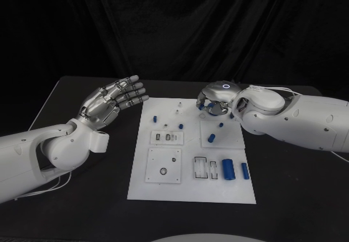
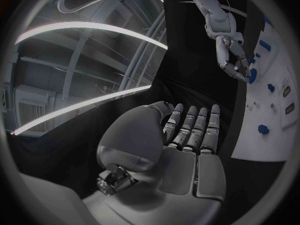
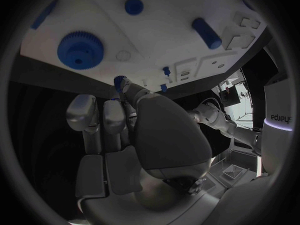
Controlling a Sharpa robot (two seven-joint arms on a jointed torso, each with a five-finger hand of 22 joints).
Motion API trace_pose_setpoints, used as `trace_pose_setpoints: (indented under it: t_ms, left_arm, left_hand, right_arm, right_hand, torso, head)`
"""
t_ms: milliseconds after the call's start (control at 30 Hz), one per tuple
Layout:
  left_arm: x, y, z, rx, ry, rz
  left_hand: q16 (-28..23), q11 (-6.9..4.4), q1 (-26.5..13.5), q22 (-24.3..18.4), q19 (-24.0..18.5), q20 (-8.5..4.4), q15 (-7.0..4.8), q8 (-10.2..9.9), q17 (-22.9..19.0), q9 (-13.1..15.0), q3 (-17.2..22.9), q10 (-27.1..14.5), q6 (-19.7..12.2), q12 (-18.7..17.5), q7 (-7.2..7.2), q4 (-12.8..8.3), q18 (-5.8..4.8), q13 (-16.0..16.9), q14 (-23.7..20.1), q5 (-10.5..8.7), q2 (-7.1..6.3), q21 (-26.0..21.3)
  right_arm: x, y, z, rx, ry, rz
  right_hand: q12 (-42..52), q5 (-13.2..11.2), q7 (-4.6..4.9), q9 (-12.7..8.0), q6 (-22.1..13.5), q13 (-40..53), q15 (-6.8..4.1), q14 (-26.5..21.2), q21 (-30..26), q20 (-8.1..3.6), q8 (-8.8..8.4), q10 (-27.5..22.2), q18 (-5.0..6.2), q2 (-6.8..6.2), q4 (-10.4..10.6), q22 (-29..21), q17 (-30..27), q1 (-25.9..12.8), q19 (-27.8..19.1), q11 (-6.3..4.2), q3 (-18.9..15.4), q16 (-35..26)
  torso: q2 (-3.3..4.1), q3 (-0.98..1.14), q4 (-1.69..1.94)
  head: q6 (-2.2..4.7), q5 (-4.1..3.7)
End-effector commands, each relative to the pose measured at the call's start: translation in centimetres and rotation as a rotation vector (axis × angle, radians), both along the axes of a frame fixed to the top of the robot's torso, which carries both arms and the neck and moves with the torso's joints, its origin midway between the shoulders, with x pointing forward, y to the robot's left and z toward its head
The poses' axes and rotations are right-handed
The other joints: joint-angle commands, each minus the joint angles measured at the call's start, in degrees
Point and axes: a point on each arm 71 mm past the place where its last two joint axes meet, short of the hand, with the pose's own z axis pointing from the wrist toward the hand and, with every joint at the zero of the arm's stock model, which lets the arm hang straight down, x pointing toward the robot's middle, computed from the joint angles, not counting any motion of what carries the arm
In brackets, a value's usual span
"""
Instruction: Assemble the parts on the task board
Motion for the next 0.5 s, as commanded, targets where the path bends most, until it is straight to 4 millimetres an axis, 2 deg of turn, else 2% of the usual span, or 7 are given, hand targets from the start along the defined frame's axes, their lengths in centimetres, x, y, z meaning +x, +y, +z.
trace_pose_setpoints:
  t_ms: [33, 233, 400, 433, 500]
  left_arm:
    - [-0.1, -0.1, 0.7, -0.066, -0.071, 0.007]
    - [-0.1, -0.4, 0.7, -0.068, -0.067, -0.004]
    - [0.1, -0.6, 0.7, -0.067, -0.066, -0.009]
    - [0.1, -0.7, 0.6, -0.067, -0.066, -0.009]
    - [0.2, -0.7, 0.6, -0.067, -0.066, -0.011]
  left_hand:
    - [0.28, 0.44, -0.42, -0.08, 0.40, 0.14, 0.37, 0.16, -0.06, 0.02, 0.40, -0.10, 0.01, -0.29, 0.19, 0.08, -0.86, -0.07, 0.16, -0.17, -0.01, 0.29]
    - [0.48, 0.51, -0.50, -0.07, 0.46, 0.15, 0.47, 0.20, -0.02, 0.04, 0.58, -0.08, 0.10, -0.27, 0.26, -0.02, -0.95, -0.06, 0.36, -0.16, -0.02, 0.33]
    - [0.66, 0.56, -0.60, -0.06, 0.52, 0.16, 0.59, 0.21, 0.01, 0.05, 0.73, -0.06, 0.10, -0.26, 0.31, -0.10, -1.04, -0.05, 0.53, -0.17, -0.06, 0.36]
    - [0.67, 0.56, -0.64, -0.06, 0.55, 0.16, 0.63, 0.22, 0.01, 0.05, 0.81, -0.06, 0.13, -0.25, 0.33, -0.12, -1.09, -0.05, 0.52, -0.15, -0.04, 0.38]
    - [0.67, 0.56, -0.64, -0.06, 0.55, 0.16, 0.63, 0.22, 0.01, 0.05, 0.81, -0.06, 0.13, -0.25, 0.33, -0.12, -1.09, -0.05, 0.52, -0.15, -0.04, 0.38]
  right_arm:
    - [0.3, 0.8, 1.2, 0.060, 0.012, 0.016]
    - [1.0, 2.7, 2.3, 0.064, 0.027, 0.033]
    - [1.7, 4.1, 2.5, 0.071, 0.052, 0.034]
    - [1.9, 4.3, 2.5, 0.071, 0.054, 0.033]
    - [2.3, 4.7, 2.5, 0.071, 0.055, 0.030]
  right_hand:
    - [-0.40, -0.25, 0.34, 0.12, 0.10, 0.46, 0.02, 0.41, -0.02, -0.39, -0.15, 3.22, -0.36, -0.21, 0.10, 0.01, 0.06, 0.28, -0.07, -2.71, 0.18, -0.28]
    - [-0.85, -0.42, 0.51, 0.20, -0.25, 0.42, 0.12, 0.36, -0.14, -0.32, -0.41, 3.29, -0.34, -0.41, 0.17, -0.12, -0.10, 0.15, -0.15, -2.58, 0.09, -0.45]
    - [-1.41, -0.56, 0.64, 0.38, -0.70, 0.44, 0.18, -0.15, -0.86, -0.24, -0.79, 3.97, -0.11, -0.50, 0.33, -1.17, -1.45, -0.01, -0.74, -2.53, -0.04, -1.27]
    - [-1.53, -0.54, 0.66, 0.40, -0.79, 0.43, 0.19, -0.18, -0.88, -0.23, -0.86, 3.97, -0.12, -0.51, 0.32, -1.17, -1.48, 0.01, -0.75, -2.51, -0.04, -1.32]
    - [-1.71, -0.53, 0.70, 0.42, -0.90, 0.40, 0.22, -0.17, -0.89, -0.21, -0.95, 3.94, -0.12, -0.54, 0.32, -1.13, -1.40, 0.03, -0.74, -2.47, -0.03, -1.33]
  torso:
    - [-0.05, -0.06, -0.09]
    - [-0.03, -0.11, 0.00]
    - [-0.07, -0.19, 0.12]
    - [-0.07, -0.18, 0.16]
    - [-0.06, -0.07, 0.02]
  head:
    - [0.19, 0.22]
    - [0.54, 0.44]
    - [0.27, 0.58]
    - [0.32, 0.51]
    - [0.36, 0.53]
